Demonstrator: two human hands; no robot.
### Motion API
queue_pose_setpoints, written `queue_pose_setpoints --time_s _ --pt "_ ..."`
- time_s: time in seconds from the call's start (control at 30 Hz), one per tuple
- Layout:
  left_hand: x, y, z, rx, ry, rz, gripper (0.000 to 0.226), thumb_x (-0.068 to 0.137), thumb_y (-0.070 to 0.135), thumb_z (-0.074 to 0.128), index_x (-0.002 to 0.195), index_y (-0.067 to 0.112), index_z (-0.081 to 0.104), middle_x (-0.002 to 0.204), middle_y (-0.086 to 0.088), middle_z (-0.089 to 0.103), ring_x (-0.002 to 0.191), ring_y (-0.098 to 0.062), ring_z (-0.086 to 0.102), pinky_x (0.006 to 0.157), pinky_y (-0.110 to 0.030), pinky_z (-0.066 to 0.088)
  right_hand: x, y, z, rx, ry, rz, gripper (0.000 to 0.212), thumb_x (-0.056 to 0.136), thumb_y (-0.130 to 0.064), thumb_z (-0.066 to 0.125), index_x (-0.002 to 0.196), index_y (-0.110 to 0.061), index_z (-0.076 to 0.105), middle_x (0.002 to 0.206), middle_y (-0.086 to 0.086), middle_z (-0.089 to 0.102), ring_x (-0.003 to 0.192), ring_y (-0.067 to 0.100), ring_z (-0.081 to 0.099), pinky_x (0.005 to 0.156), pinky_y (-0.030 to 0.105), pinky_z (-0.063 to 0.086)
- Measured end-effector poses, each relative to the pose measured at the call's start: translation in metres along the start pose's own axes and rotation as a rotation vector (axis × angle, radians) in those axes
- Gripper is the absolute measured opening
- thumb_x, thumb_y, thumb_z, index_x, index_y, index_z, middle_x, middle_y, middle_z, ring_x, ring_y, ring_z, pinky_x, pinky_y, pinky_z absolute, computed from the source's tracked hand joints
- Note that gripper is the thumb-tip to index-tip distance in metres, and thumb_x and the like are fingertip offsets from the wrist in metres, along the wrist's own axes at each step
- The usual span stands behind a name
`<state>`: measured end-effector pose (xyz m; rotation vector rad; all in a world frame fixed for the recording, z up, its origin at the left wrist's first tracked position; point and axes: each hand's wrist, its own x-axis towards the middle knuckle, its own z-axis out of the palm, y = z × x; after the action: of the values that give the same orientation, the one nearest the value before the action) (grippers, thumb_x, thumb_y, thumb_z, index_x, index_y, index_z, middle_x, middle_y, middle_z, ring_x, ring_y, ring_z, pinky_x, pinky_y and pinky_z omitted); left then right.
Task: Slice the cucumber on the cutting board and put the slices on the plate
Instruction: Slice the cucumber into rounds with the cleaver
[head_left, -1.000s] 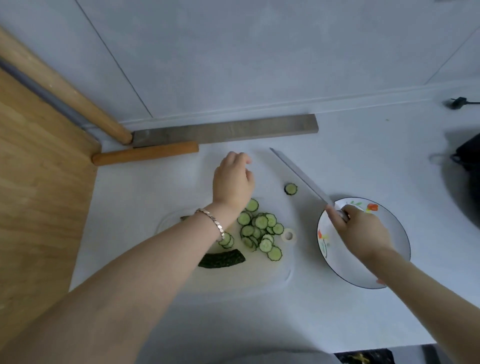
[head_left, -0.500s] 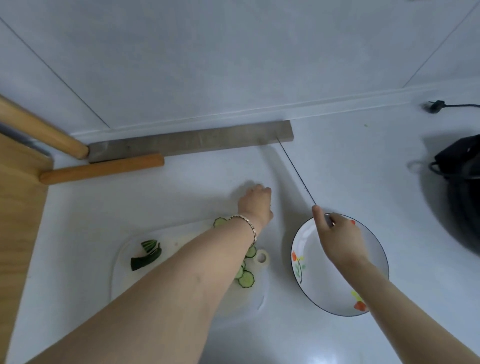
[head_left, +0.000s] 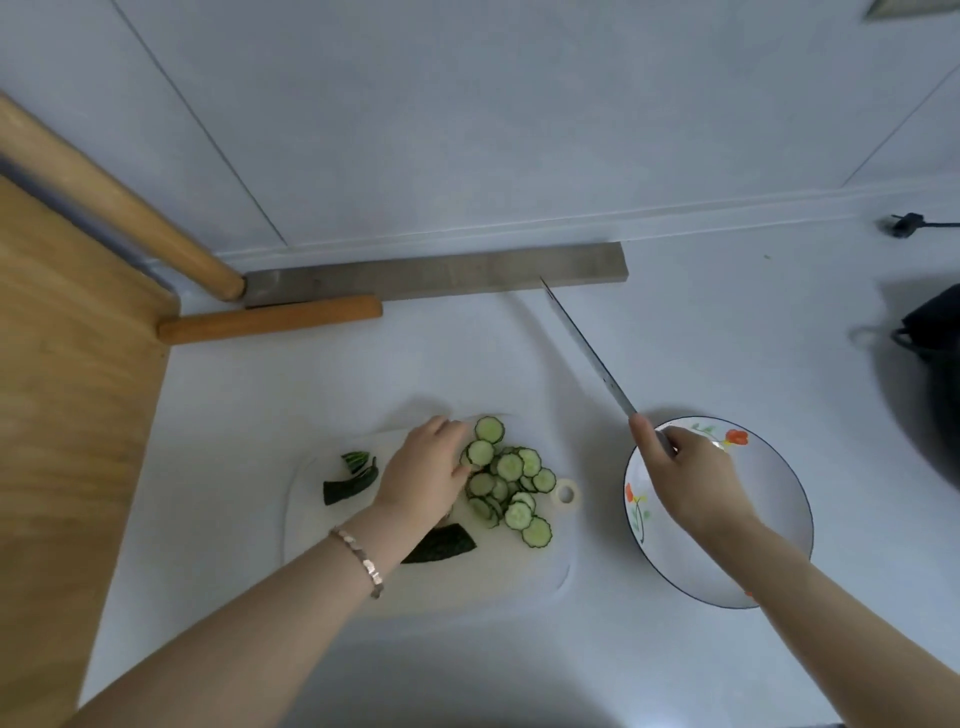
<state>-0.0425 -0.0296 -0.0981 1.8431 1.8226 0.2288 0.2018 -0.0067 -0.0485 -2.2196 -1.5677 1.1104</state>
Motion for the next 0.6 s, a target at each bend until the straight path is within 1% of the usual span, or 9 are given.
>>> queue_pose_setpoints --time_s 0.07,0.13,0.2,0.27,0.33,0.4,0.5,0.6 --pt "-0.025 -0.015 0.001 -0.001 0.009 -0.028 0.04 0.086 0.026 0.059 0.123 0.013 0.051 0.122 -0.004 0.054 0.109 -0.02 0.052 0.088 -0.033 0.048 -0.011 0.0 0.006 0.029 -0.026 -0.001 0.051 0.093 -0.052 0.039 0.061 -0.014 0.027 0.056 0.002 0.03 0.056 0.02 0.03 0.055 0.034 0.026" --pt "-0.049 -0.027 0.007 0.058 -0.046 0.006 0.044 0.081 0.036 0.064 0.117 0.014 0.055 0.116 -0.001 0.058 0.105 -0.019 0.054 0.087 -0.032 0.048 -0.022 0.001 0.013 0.089 -0.083 0.019 0.05 0.091 -0.056 0.039 0.065 -0.012 0.034 0.061 0.005 0.036 0.058 0.021 0.033 0.057 0.032 0.029" --pt "-0.067 -0.033 0.015 0.146 -0.109 0.077 0.047 0.071 0.04 0.073 0.109 0.014 0.06 0.106 -0.002 0.064 0.095 -0.022 0.059 0.079 -0.034 0.049 -0.034 0.002 0.021 0.155 -0.14 0.037 0.05 0.09 -0.058 0.04 0.068 -0.012 0.042 0.063 0.006 0.04 0.057 0.021 0.036 0.056 0.029 0.033" --pt "-0.081 -0.04 0.024 0.231 -0.105 0.096 0.049 0.055 0.033 0.084 0.096 0.016 0.064 0.092 -0.001 0.068 0.079 -0.022 0.064 0.064 -0.031 0.051 -0.048 0.0 0.032 0.241 -0.211 0.069 0.05 0.091 -0.055 0.042 0.065 -0.012 0.044 0.055 0.004 0.04 0.047 0.02 0.034 0.048 0.024 0.032" --pt "-0.091 -0.044 0.028 0.265 -0.056 0.056 0.049 0.043 0.023 0.088 0.085 0.017 0.065 0.079 0.0 0.068 0.067 -0.02 0.063 0.053 -0.028 0.051 -0.062 -0.002 0.046 0.315 -0.305 0.101 0.049 0.09 -0.054 0.043 0.063 -0.013 0.041 0.045 -0.002 0.036 0.037 0.015 0.029 0.042 0.02 0.026" --pt "-0.101 -0.049 0.03 0.241 -0.012 0.006 0.046 0.04 0.017 0.087 0.08 0.014 0.065 0.073 -0.002 0.066 0.063 -0.023 0.062 0.049 -0.03 0.052 -0.071 0.001 0.062 0.309 -0.401 0.113 0.049 0.091 -0.054 0.042 0.063 -0.014 0.039 0.04 -0.005 0.033 0.034 0.012 0.026 0.041 0.019 0.023" --pt "-0.116 -0.061 0.029 0.202 -0.01 -0.066 0.042 0.042 0.012 0.084 0.08 0.01 0.065 0.075 -0.007 0.066 0.066 -0.026 0.062 0.049 -0.033 0.053 -0.08 0.009 0.084 0.221 -0.504 0.116 0.049 0.092 -0.054 0.04 0.064 -0.014 0.039 0.044 -0.003 0.034 0.034 0.012 0.028 0.041 0.018 0.024" --pt "-0.126 -0.074 0.028 0.213 0.015 -0.082 0.047 0.031 0.01 0.085 0.074 0.011 0.064 0.069 -0.005 0.065 0.058 -0.025 0.061 0.042 -0.028 0.049 -0.086 0.017 0.099 0.129 -0.556 0.118 0.051 0.092 -0.056 0.04 0.064 -0.014 0.04 0.045 -0.002 0.035 0.033 0.011 0.029 0.04 0.016 0.026"
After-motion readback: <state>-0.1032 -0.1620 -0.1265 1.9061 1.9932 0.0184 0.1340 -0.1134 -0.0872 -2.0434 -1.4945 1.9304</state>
